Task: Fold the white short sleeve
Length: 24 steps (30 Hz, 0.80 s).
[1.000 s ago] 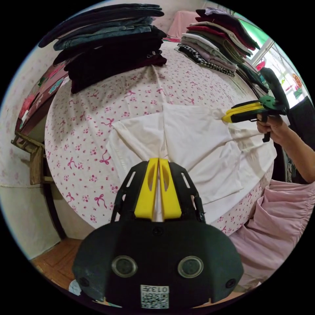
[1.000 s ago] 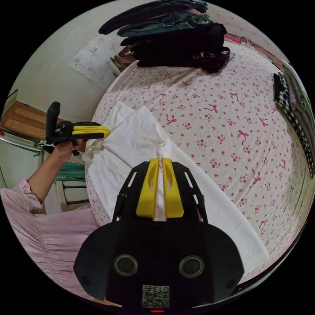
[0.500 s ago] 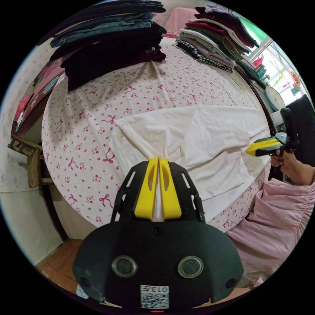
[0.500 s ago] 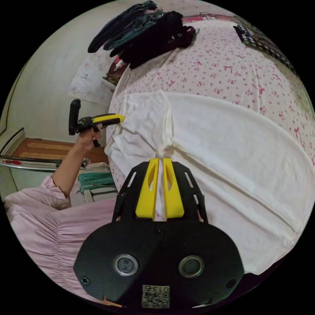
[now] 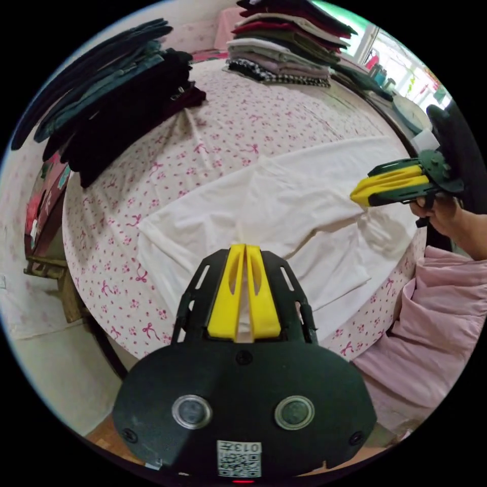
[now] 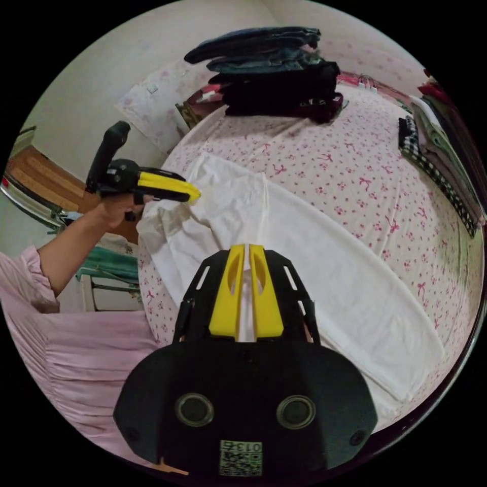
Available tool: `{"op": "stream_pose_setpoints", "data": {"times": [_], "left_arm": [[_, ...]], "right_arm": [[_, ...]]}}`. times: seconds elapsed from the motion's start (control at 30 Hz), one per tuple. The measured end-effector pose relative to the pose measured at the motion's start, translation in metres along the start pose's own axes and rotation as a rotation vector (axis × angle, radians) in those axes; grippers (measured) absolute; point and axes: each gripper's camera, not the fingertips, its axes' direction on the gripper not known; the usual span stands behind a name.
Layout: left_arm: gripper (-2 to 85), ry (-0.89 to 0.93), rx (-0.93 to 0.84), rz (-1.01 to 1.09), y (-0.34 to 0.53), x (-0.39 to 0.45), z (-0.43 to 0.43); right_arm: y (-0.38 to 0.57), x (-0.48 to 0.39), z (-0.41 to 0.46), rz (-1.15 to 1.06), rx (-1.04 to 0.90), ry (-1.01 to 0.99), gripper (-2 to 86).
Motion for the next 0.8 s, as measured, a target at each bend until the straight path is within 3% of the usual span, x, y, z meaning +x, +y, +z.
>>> {"op": "stream_pose_setpoints", "data": {"times": [0.07,0.17,0.3,0.43,0.6,0.8], "left_arm": [[-0.2,-0.002,0.002,0.009,-0.002,0.006,0.001],[-0.2,0.032,-0.007,-0.04,-0.005,0.006,-0.007],[-0.2,-0.055,0.061,-0.055,-0.012,0.028,-0.032],[-0.2,-0.079,0.12,0.042,-0.036,0.08,-0.048],[-0.2,-0.113,-0.013,0.142,-0.066,0.131,-0.02],[-0.2,-0.107,0.021,0.048,-0.076,0.141,-0.033]], "right_arm": [[0.003,-0.002,0.012,0.017,-0.097,0.01,0.7],[0.02,-0.004,-0.001,-0.001,-0.054,0.034,0.3],[0.049,0.0,-0.052,-0.016,0.076,0.103,0.2],[0.089,0.022,-0.088,0.041,0.07,0.271,0.3],[0.16,0.087,-0.137,0.325,0.016,0.475,0.3],[0.216,0.126,-0.191,0.498,0.041,0.597,0.3]]}}
